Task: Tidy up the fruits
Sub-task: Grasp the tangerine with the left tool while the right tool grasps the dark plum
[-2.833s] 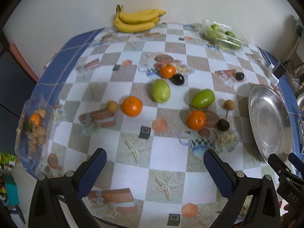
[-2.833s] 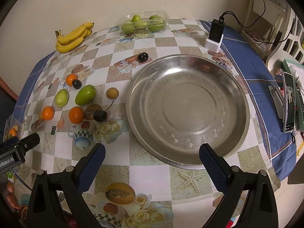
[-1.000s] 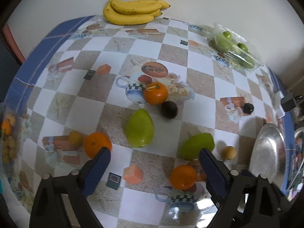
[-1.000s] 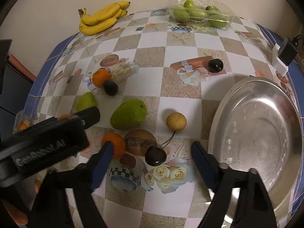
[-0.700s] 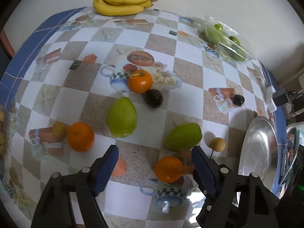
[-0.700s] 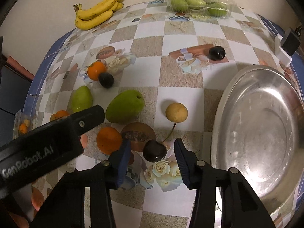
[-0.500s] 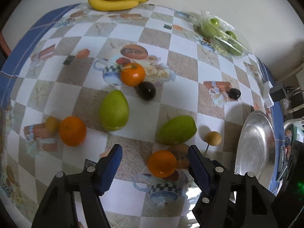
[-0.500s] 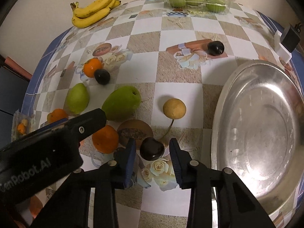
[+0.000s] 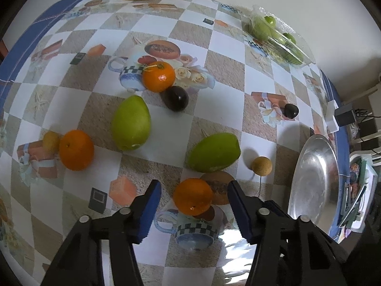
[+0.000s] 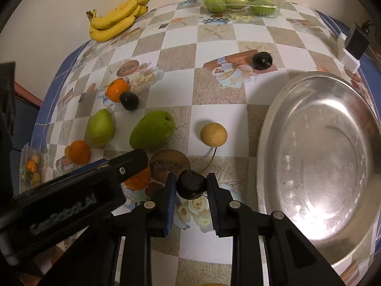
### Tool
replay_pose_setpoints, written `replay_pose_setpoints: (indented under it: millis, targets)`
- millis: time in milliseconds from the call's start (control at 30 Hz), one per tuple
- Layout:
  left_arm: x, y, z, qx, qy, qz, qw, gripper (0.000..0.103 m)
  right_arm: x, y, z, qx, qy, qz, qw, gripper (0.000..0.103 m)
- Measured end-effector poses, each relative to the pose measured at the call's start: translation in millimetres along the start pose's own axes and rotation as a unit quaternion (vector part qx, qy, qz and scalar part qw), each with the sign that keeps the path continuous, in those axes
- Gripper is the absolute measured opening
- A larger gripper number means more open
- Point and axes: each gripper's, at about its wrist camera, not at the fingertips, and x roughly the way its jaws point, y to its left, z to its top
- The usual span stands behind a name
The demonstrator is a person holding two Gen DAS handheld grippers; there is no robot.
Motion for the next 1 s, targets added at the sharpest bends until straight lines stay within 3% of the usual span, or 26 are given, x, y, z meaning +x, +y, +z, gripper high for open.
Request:
replay_pose_setpoints:
  millis: [300,467,767,933,1000]
  targets:
    - [2,-5,-3,0.003,0.004,0.010,0.9999,0.035,-17,-13,-2,0.015,-0.012,-0.006,1.000,0.027]
    - [4,-3,-3,-0.007,0.003,0.012,0.9999,0.034,-24,-16,-2,0.020,-0.018,0.000,1.000,0.027]
    - [8,2,-5,-0.023,0.011,0.012,0.9996,0.048,-28,-16,0,0.023,-0.023,0.009,0.999,0.026]
    - [10,1,-7,-0.023,0.016,0.007,0.9996,0.048,-30,-17,0,0.025,-0.025,0.012,0.999,0.026]
    - [11,-1,-7,-0.024,0.019,0.002,0.9995,0.041,-31,-18,0,0.026,-0.026,0.014,0.999,0.026]
